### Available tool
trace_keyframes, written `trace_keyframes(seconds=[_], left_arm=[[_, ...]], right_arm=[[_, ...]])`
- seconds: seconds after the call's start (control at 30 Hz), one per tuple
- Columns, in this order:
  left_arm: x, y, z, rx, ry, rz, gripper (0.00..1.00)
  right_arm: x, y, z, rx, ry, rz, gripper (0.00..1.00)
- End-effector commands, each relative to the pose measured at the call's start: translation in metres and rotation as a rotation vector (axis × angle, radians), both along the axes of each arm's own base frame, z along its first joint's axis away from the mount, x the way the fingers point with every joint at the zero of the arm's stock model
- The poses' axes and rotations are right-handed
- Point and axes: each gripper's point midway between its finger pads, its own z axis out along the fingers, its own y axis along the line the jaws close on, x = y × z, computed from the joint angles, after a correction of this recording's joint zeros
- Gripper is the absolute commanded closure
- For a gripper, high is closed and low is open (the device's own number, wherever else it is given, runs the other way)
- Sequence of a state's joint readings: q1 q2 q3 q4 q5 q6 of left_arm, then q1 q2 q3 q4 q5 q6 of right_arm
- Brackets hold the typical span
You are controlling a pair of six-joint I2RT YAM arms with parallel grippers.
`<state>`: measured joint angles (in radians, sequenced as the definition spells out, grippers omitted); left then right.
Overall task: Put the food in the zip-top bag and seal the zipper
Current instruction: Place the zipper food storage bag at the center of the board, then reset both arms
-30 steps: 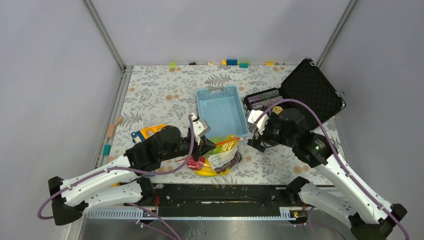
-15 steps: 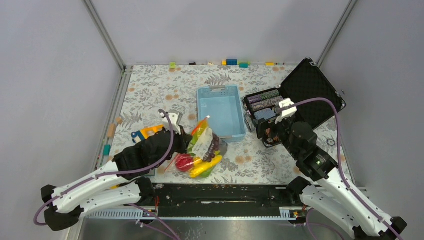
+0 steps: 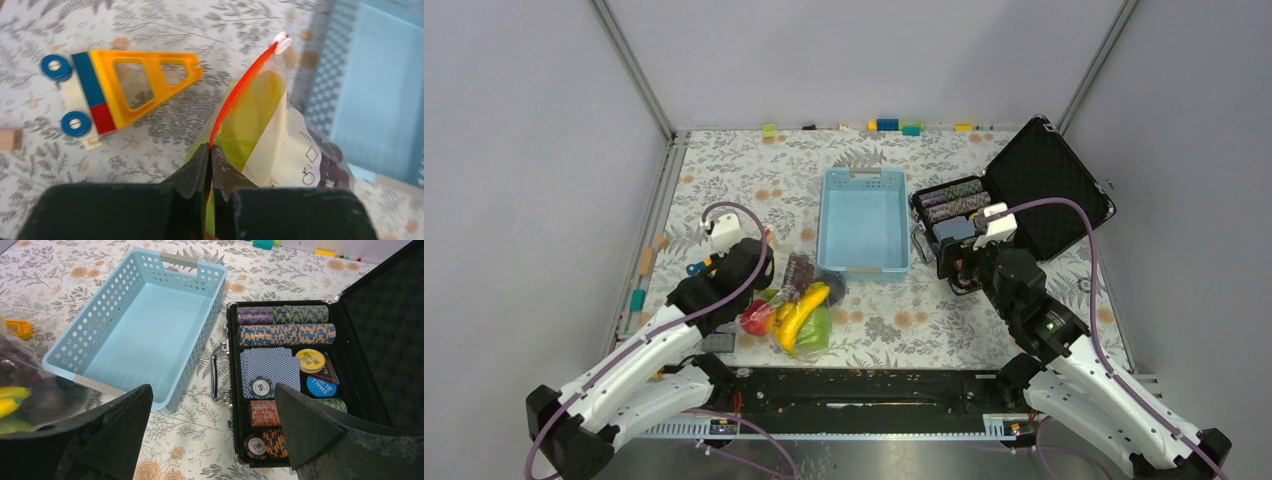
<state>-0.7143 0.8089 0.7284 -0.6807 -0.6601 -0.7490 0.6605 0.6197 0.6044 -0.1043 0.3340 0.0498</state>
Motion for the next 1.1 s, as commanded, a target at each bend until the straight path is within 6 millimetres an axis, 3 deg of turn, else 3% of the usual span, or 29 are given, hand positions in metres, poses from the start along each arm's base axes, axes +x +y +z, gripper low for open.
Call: trace_keyframes(seconds=[0.0, 0.1, 0.13, 0.33, 0.57, 0.83, 1.07], left_arm=[[0.004, 0.043, 0.007, 0.003, -0.028, 0.293, 0.73], [-0.005, 0.066, 0.016, 0.031, -0.043, 0.419, 0.08], [-0.006, 0.067, 0.021, 0.027, -0.048, 0.424, 0.02], [-0.004, 0.063, 0.055, -0.064, -0.108, 0.418, 0.01], [-0.012, 0.075, 0.095, -0.107, -0.19, 0.438, 0.01], [-0.018, 0.07, 0.105, -0.201, -0.264, 0.349, 0.01], [-0.024, 0.074, 0.11, -0.229, -0.294, 0.344, 0.01]], right_arm=[[0.004, -0.008, 0.01, 0.051, -0.038, -0.063, 0.0], [0.006, -0.016, 0.009, 0.072, -0.029, -0.123, 0.0], [0.007, -0.02, 0.008, 0.091, -0.022, -0.158, 0.0], [0.008, -0.038, 0.005, 0.089, 0.04, -0.29, 0.0], [0.007, -0.048, 0.008, 0.095, 0.034, -0.347, 0.0], [0.002, -0.06, 0.015, 0.136, -0.023, -0.38, 0.0], [0.001, -0.058, 0.014, 0.127, -0.015, -0.369, 0.0]])
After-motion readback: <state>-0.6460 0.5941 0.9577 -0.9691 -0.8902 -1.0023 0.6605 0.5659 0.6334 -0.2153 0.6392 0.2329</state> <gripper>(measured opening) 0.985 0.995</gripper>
